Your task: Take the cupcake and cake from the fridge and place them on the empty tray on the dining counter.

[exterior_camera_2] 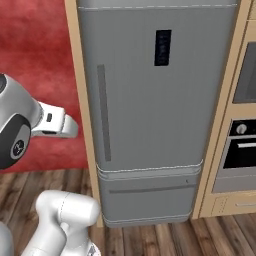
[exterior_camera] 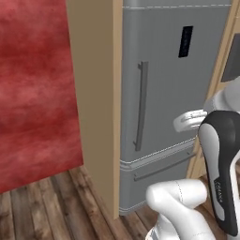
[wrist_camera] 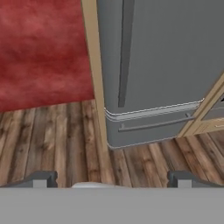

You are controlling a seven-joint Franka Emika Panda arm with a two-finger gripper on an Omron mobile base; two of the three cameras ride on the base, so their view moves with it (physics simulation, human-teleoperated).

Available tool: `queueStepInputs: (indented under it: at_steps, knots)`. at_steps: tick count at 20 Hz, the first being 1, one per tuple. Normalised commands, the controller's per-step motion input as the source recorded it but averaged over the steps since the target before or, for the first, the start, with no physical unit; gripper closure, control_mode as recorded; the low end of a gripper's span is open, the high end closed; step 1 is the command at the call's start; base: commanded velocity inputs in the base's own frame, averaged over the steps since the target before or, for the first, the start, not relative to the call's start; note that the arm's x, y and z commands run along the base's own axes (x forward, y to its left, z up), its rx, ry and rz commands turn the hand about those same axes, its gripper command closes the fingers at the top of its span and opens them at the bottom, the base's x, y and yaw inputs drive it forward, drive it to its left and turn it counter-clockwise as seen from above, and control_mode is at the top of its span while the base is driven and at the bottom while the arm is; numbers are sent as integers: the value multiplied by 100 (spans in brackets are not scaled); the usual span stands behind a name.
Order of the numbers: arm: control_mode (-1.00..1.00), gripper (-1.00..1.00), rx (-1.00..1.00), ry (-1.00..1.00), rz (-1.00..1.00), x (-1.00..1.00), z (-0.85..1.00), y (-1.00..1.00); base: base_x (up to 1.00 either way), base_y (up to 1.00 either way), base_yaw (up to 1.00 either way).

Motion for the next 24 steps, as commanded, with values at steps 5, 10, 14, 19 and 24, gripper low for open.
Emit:
queueStepInputs:
  at_steps: [5,10,14,19,24]
  knots:
    - [-100,-100,4,0,-1,-10,-3,0,-23,7,-8]
    - [-100,-100,5,0,0,7,-3,0,0,0,0]
    - [-100,-100,0,-12,28,78,-20,-9,0,0,0]
    - [-100,-100,-2,-16,24,74,-31,-9,0,0,0]
    - [-100,-100,-2,-28,4,58,-52,-1,0,0,0]
